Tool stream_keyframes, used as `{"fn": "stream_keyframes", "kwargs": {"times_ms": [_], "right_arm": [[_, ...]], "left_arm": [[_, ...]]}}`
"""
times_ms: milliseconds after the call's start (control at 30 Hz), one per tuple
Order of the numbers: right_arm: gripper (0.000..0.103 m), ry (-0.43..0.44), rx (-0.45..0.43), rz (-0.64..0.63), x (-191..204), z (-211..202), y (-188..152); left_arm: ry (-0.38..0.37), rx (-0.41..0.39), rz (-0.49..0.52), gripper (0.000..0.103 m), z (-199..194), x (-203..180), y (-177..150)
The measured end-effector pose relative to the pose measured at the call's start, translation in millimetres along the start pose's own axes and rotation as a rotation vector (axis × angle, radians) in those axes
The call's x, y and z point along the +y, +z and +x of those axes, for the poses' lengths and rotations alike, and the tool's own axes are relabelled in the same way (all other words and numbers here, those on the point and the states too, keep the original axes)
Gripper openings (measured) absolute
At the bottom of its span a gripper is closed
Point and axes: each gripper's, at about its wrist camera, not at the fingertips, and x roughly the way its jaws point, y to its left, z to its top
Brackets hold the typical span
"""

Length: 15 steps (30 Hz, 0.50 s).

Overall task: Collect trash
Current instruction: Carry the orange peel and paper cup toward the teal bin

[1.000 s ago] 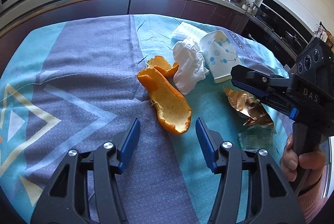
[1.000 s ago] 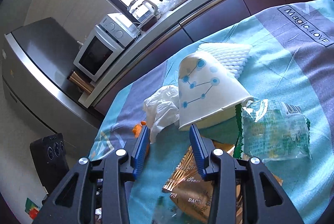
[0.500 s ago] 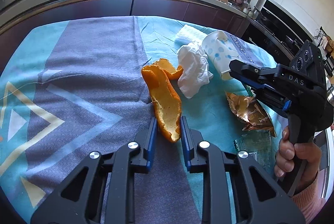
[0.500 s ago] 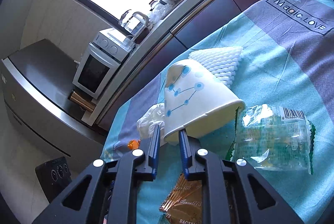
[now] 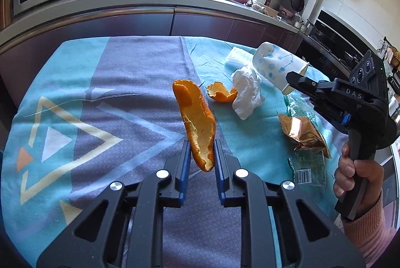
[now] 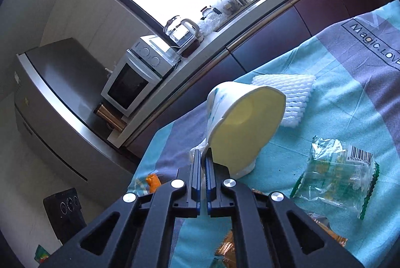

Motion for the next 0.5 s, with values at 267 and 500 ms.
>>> {"fn": "stream_keyframes", "kwargs": {"times_ms": [267, 500], "right_arm": [[0.003, 0.059, 0.02, -0.077, 32, -7, -10], [0.003, 0.134, 0.096, -0.18, 76, 4, -37]], "left_arm": [[0.012, -0.046, 0.002, 0.018, -39, 16, -14], [0.06, -0.089, -0.005, 0.018, -78, 37, -32]]}}
